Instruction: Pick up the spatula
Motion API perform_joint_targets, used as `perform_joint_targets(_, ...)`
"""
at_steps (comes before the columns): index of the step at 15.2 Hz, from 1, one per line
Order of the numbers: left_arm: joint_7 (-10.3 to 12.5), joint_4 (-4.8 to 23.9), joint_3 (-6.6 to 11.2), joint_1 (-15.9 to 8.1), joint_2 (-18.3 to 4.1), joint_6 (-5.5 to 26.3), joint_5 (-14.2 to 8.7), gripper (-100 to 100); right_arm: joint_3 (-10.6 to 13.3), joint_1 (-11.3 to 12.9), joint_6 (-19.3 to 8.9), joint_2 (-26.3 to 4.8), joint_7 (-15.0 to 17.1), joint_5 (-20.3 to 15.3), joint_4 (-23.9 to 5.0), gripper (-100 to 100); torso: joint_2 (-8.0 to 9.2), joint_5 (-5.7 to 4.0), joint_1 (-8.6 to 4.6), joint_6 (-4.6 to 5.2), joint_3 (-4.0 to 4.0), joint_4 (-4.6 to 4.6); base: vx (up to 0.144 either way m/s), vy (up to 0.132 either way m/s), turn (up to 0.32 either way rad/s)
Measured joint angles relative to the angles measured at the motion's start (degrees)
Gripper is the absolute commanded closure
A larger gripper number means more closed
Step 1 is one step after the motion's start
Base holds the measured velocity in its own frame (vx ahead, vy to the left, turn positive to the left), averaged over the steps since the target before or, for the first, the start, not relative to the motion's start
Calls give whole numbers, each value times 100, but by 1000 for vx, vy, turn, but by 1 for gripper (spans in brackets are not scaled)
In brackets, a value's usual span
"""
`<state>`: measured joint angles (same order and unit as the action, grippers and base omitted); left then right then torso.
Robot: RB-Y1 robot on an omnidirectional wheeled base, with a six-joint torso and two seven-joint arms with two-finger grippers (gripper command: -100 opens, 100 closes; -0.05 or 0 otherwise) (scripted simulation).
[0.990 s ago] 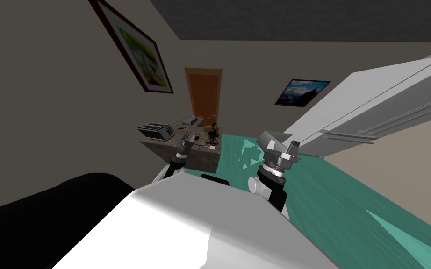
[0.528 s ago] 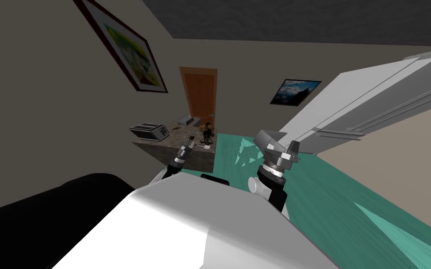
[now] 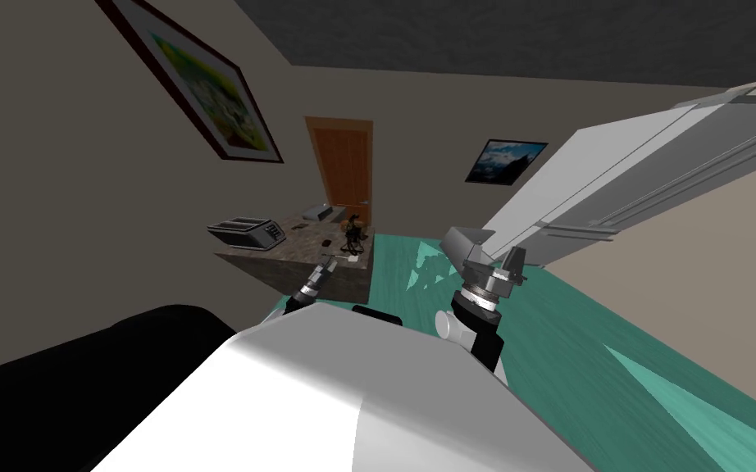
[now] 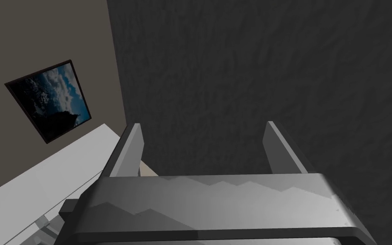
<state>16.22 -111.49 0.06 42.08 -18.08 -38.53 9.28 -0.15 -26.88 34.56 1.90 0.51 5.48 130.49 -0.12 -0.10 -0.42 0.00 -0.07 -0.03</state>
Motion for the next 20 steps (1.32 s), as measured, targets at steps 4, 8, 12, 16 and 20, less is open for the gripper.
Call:
perform_joint_targets(4, 218, 392, 73, 272, -188, -90, 43, -100, 0, 0, 0, 0, 0, 0, 0, 0, -4, -1, -10, 1, -2, -1, 56, -123, -67)
perform_joint_targets(8, 452, 927, 159, 457, -369, -200, 79, -100, 0, 0, 0, 0, 0, 0, 0, 0, -12, -1, -7, 1, -6, -2, 64, -102, -53)
perform_joint_targets(12, 728, 1441, 251, 713, -576, -270, 125, -100, 1, 0, 0, 0, 0, 0, 0, 0, -19, -3, -15, 1, -10, -4, 86, -124, -68)
perform_joint_targets(16, 982, 1927, 314, 1011, -724, -335, 189, -100, -1, 0, 0, 0, 0, 0, 0, 0, 8, 3, 18, -2, 4, 1, 21, -42, 71)
perform_joint_targets(20, 1040, 2122, 332, 1119, -744, -399, 204, -100, -1, 1, 0, -1, 0, 0, 0, 0, 17, 6, 30, 1, 10, 4, 9, -34, -67)
